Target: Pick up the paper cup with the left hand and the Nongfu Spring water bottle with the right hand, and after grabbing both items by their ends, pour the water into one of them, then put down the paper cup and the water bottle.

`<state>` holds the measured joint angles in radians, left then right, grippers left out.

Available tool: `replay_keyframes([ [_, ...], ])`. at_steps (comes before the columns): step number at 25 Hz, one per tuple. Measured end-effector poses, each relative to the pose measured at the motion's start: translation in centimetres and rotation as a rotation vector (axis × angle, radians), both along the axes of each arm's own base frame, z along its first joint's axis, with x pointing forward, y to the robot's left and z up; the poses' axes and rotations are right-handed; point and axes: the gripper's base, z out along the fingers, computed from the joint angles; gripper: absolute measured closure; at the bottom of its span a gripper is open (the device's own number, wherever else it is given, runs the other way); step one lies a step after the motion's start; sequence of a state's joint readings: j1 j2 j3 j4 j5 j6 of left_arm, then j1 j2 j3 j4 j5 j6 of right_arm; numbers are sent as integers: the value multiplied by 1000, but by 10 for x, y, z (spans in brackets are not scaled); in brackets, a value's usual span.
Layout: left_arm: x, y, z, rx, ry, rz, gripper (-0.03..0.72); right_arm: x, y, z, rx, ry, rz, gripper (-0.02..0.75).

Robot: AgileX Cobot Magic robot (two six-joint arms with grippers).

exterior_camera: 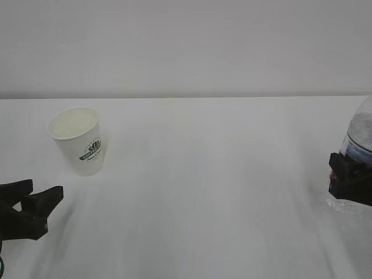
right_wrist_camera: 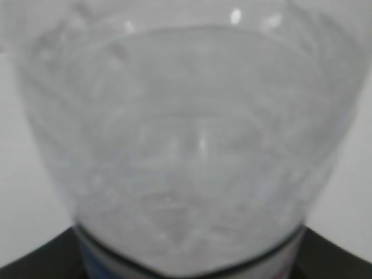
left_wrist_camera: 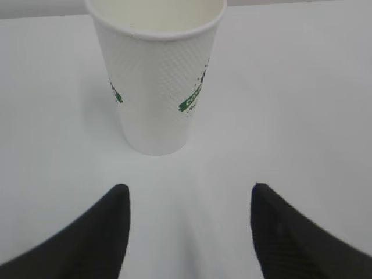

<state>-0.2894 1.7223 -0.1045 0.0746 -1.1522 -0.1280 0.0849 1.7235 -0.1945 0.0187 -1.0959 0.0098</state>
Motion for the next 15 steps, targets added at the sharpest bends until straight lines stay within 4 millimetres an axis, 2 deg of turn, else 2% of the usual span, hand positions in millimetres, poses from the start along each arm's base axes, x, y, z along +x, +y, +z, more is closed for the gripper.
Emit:
replay_keyframes([
  [5,13,-4,6,-14,-46,0,57,-3,0,-1,-3,11,2,332],
  [11,28,-8,7,-22,-73,0,35,-4,0,-2,-3,13,7,332],
  [15,38,-11,-7,-9,-32,-2,33,-4,0,-1,-4,12,9,332],
])
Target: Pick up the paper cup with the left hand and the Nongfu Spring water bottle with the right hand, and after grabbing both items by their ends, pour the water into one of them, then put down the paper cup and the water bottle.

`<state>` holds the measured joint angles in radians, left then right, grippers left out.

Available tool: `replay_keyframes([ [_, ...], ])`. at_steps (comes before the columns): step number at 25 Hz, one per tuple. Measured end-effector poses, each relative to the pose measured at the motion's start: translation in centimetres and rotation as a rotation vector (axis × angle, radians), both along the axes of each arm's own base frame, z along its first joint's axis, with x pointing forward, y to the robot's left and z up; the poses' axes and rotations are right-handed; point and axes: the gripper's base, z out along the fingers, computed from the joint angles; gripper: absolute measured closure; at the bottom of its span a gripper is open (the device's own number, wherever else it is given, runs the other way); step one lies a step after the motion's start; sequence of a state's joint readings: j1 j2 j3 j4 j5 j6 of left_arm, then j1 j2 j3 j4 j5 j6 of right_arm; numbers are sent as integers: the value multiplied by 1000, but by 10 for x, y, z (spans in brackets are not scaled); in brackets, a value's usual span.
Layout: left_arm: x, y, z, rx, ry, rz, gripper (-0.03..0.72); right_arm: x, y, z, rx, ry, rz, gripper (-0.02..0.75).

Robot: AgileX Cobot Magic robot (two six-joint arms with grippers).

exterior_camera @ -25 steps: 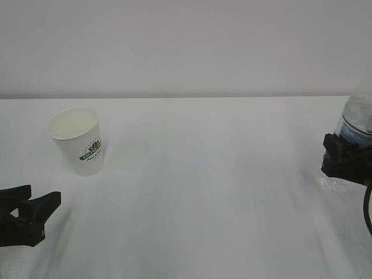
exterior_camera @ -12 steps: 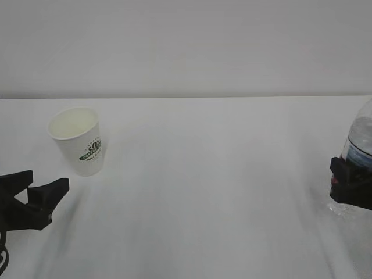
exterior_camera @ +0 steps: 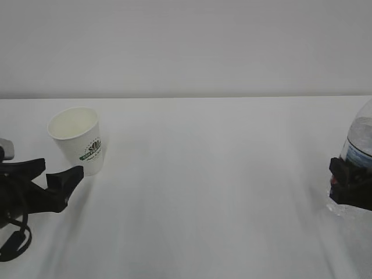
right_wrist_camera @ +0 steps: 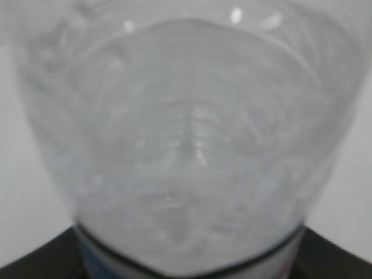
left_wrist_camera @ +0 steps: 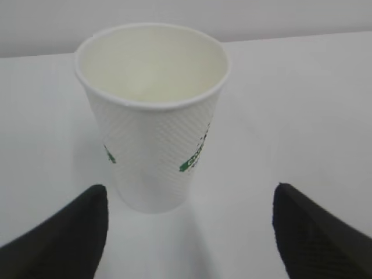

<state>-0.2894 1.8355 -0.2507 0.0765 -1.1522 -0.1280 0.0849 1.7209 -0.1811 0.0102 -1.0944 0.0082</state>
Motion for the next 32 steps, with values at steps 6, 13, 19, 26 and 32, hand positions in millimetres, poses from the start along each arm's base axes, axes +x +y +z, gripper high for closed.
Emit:
replay_keyframes([
  [6,16,-5,-11,4,13,-4,33,0,1,5,-1,-24,11,334],
  [13,23,-7,-9,-2,-8,-1,33,0,1,5,-1,-24,11,334],
  [19,25,-7,-12,-1,-1,4,33,0,1,5,-1,-24,11,334],
  [26,23,-6,-25,14,47,10,32,0,1,5,-2,-24,16,334],
  [32,34,-8,-22,2,13,22,32,0,1,5,-2,-24,18,334],
])
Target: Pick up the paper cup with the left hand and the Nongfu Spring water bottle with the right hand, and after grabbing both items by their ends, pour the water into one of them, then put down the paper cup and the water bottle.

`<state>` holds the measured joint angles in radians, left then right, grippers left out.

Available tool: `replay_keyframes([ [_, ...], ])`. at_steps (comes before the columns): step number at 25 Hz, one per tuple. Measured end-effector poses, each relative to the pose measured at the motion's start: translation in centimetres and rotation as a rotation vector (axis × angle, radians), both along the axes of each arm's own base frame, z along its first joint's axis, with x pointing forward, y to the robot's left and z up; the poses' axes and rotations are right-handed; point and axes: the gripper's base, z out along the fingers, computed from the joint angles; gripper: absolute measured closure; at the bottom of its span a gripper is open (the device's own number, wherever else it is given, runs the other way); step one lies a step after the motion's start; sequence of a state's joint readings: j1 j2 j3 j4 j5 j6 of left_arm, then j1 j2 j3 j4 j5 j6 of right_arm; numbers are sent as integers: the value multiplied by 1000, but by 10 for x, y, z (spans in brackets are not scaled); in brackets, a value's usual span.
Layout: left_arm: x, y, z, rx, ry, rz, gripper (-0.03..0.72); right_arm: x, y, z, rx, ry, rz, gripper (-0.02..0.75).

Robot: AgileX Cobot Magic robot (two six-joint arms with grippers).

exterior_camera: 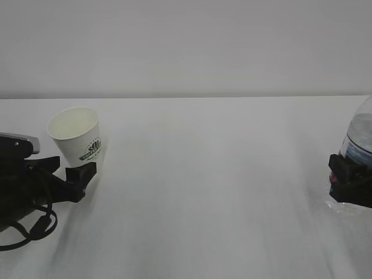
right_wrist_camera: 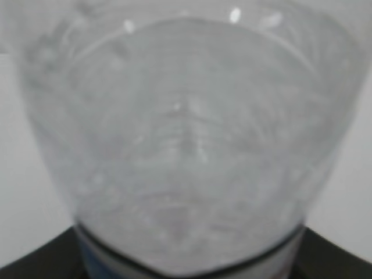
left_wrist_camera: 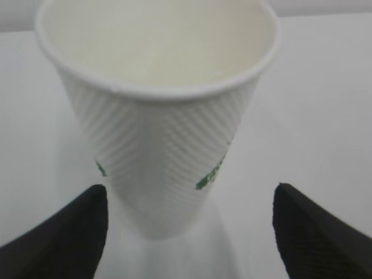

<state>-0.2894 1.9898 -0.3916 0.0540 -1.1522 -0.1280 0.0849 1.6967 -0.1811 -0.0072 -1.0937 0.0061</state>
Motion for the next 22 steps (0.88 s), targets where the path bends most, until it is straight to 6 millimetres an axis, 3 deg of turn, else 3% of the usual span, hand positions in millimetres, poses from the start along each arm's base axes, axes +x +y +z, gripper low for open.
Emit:
replay_keyframes([
  [11,14,0,5,-16,-41,44,32,0,0,0,0,0,2,334],
  [22,29,-4,-7,-15,-36,54,38,0,0,0,-1,0,4,334],
])
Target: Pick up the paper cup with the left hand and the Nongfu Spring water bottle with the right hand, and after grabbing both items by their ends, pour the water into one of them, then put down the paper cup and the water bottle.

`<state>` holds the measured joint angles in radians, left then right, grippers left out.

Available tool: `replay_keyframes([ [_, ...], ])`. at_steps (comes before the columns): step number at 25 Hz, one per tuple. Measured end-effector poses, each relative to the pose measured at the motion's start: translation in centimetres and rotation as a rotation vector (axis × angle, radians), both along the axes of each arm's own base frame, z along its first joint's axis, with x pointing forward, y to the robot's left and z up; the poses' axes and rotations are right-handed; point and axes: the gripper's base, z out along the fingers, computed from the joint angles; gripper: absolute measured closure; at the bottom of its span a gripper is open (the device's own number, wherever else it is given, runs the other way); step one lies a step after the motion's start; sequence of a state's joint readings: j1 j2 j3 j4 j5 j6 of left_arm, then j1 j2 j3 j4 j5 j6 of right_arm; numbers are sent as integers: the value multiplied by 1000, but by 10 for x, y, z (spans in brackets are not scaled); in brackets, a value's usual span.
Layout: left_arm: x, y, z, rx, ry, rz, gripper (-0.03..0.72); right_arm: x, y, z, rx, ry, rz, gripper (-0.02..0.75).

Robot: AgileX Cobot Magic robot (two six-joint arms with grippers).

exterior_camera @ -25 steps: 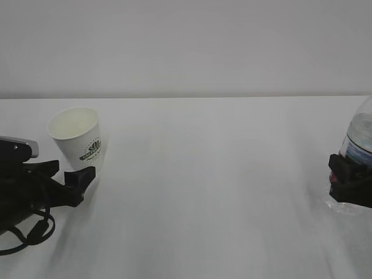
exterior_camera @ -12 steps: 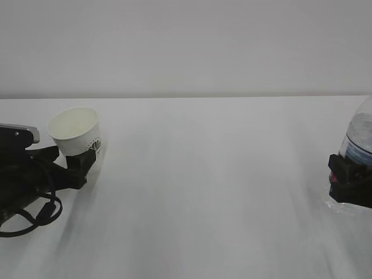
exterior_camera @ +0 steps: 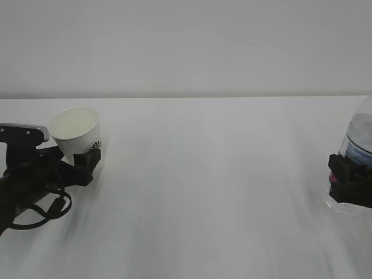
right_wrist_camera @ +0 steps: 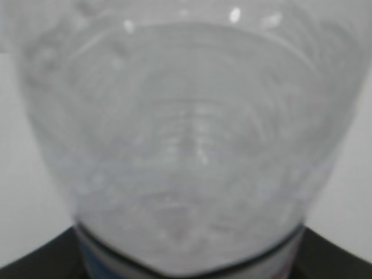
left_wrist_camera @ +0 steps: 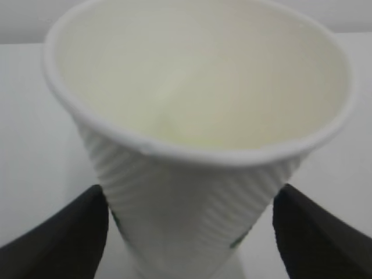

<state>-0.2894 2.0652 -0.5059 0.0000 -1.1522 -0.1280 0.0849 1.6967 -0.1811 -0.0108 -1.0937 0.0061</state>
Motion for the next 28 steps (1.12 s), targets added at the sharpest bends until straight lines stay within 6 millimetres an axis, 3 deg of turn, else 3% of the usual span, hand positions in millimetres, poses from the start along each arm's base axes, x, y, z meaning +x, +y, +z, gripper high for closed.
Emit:
replay_keyframes([
  [7,13,-4,3,-11,-36,0,43,0,0,0,0,0,0,334],
  [12,20,-6,-9,-6,-21,0,44,0,0,0,0,0,2,334],
  [28,28,-7,-12,-11,-29,18,-3,0,1,0,-2,0,16,334],
])
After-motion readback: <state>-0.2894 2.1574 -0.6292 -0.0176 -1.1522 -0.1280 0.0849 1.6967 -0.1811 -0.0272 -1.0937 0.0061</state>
